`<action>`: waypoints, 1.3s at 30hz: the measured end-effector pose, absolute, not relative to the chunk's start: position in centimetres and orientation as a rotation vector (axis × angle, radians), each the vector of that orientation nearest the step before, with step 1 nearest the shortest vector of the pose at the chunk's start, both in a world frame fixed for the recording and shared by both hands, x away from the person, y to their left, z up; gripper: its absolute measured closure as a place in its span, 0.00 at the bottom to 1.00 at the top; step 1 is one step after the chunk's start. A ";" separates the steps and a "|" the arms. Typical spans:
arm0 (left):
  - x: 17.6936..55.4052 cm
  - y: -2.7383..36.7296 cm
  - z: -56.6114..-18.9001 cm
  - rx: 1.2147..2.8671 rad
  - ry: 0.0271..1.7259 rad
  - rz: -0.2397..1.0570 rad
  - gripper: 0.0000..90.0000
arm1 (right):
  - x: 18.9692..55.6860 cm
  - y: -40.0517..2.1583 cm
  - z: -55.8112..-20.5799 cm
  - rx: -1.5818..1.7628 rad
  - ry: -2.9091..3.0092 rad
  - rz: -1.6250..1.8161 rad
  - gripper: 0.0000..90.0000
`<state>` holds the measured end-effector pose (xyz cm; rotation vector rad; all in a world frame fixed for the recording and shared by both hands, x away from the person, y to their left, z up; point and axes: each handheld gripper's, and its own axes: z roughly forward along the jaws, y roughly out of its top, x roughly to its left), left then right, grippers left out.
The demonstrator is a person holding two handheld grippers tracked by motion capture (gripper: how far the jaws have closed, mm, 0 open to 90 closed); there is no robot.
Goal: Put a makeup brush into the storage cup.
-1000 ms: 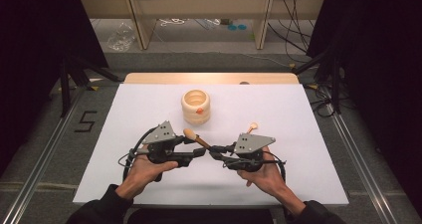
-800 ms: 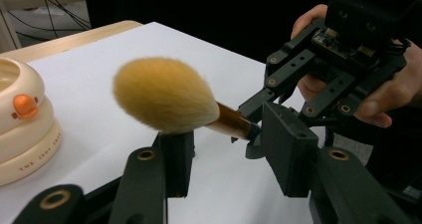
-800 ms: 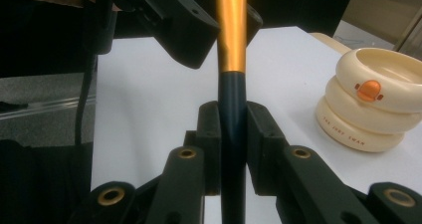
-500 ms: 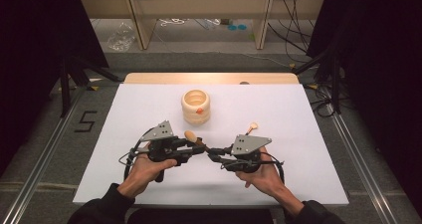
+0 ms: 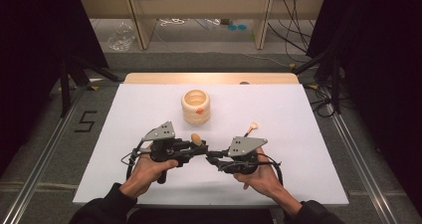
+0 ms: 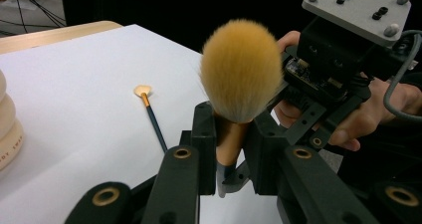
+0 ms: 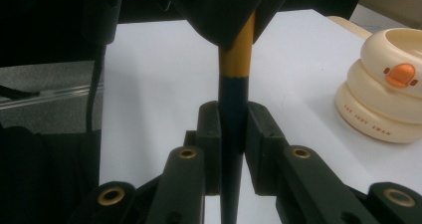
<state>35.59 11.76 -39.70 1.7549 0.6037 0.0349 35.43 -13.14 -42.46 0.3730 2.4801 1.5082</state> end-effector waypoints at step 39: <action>35.5 11.3 -39.6 1.756 0.603 0.042 0.85 | 35.5 -12.8 -42.6 0.422 2.482 1.538 0.87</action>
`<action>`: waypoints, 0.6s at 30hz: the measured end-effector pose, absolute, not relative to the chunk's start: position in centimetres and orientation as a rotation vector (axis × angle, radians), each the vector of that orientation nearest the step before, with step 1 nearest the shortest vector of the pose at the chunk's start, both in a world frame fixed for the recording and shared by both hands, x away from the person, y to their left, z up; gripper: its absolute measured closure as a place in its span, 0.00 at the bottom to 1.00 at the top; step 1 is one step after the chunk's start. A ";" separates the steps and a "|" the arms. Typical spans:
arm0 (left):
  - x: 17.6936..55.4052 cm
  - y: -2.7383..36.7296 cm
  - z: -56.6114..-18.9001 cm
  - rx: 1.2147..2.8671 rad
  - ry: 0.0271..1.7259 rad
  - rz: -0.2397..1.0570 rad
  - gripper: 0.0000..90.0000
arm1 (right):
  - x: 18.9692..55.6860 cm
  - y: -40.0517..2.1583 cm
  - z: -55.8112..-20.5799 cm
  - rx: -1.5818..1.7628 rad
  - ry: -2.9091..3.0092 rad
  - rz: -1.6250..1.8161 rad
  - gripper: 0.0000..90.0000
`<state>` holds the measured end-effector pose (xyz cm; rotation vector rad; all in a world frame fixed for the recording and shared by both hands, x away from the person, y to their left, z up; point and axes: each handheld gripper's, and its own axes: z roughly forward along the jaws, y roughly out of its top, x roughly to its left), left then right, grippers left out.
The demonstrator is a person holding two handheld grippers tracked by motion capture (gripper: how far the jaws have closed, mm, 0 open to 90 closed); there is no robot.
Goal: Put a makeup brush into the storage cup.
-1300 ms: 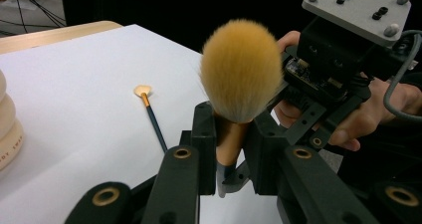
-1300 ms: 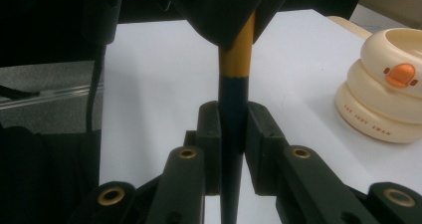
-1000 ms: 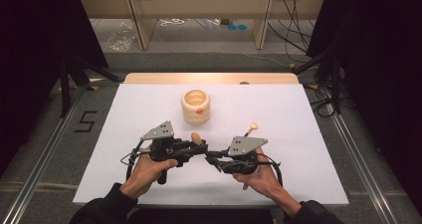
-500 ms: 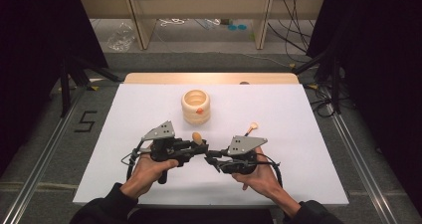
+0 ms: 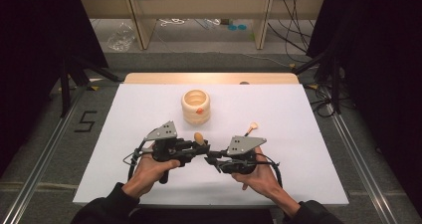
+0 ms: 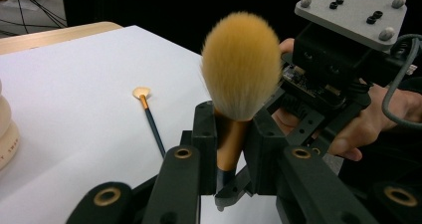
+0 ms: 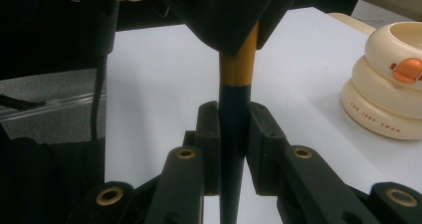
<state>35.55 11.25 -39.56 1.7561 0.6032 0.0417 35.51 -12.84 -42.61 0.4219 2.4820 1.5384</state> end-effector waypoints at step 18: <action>35.2 12.1 -39.3 1.771 0.663 0.091 0.34 | 35.9 -13.3 -42.6 0.459 2.457 1.561 0.87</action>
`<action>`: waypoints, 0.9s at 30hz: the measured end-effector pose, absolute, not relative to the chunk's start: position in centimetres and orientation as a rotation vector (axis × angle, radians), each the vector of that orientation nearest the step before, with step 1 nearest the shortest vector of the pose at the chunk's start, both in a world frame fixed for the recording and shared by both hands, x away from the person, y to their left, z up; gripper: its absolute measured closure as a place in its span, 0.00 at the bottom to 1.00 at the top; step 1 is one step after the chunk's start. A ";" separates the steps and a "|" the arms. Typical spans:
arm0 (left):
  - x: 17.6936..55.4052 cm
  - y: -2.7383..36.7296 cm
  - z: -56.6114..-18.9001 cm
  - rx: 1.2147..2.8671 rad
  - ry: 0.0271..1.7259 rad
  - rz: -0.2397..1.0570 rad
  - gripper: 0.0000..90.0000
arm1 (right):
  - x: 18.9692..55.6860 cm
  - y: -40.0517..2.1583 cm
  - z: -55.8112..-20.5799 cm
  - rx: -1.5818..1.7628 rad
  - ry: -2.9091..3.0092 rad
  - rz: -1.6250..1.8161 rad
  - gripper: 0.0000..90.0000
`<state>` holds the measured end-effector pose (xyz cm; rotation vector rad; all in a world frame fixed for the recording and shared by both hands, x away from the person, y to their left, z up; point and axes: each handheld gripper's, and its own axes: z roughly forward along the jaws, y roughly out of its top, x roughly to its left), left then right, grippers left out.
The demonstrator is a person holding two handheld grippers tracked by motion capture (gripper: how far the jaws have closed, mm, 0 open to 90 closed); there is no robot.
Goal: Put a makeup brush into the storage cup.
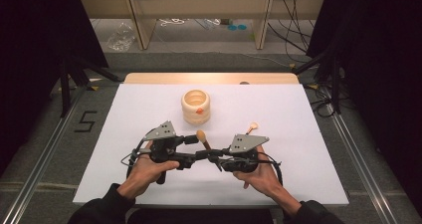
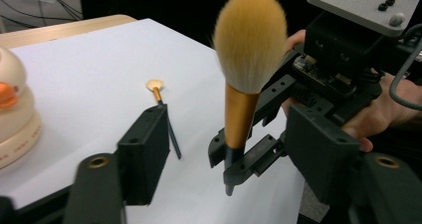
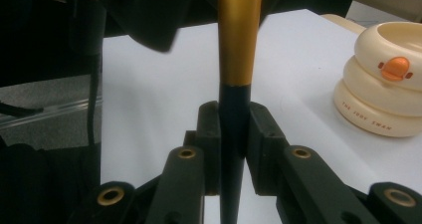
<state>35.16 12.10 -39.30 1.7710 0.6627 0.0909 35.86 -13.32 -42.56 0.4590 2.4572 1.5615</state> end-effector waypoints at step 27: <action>32.7 18.0 -43.1 1.840 0.799 0.356 0.21 | 37.8 -14.2 -42.3 0.565 2.398 1.606 0.87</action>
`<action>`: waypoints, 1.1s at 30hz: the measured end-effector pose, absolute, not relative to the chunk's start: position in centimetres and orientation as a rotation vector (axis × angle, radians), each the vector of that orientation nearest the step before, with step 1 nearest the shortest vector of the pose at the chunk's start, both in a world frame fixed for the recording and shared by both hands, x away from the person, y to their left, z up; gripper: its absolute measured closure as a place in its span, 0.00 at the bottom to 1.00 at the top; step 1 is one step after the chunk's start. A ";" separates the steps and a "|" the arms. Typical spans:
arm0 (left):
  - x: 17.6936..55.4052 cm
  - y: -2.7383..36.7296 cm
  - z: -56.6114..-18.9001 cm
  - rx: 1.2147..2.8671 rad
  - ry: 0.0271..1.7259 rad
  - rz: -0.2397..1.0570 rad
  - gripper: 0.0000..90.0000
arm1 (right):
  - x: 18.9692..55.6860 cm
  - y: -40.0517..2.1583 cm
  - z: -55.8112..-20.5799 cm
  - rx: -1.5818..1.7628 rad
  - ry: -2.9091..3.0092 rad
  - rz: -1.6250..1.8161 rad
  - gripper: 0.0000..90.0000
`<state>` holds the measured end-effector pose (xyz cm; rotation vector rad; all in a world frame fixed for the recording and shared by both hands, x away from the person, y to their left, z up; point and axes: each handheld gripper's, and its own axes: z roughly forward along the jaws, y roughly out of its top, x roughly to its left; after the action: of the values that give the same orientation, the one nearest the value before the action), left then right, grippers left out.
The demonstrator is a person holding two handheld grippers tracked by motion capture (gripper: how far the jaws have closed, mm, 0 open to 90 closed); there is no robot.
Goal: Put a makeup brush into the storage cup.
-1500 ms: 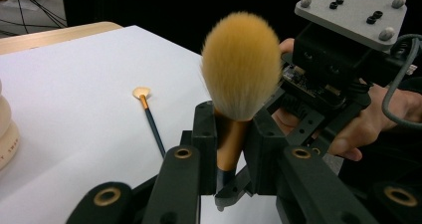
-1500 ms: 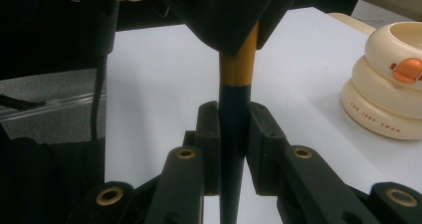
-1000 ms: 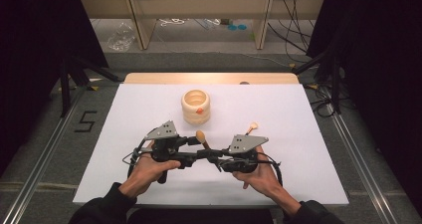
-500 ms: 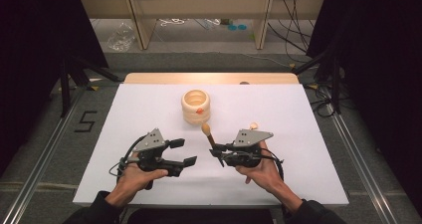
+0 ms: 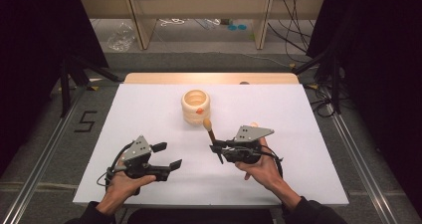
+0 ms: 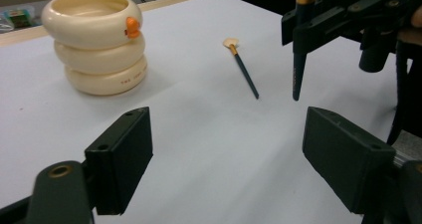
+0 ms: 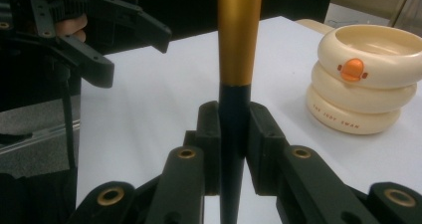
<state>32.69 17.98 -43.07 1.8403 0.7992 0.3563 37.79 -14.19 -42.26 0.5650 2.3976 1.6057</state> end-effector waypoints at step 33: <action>31.4 18.7 -44.6 1.873 0.798 0.378 0.21 | 43.0 -12.0 -39.1 0.605 2.308 1.638 0.87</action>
<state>31.39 18.70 -44.60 1.8727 0.7980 0.3776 43.03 -11.98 -39.09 0.6047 2.3080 1.6381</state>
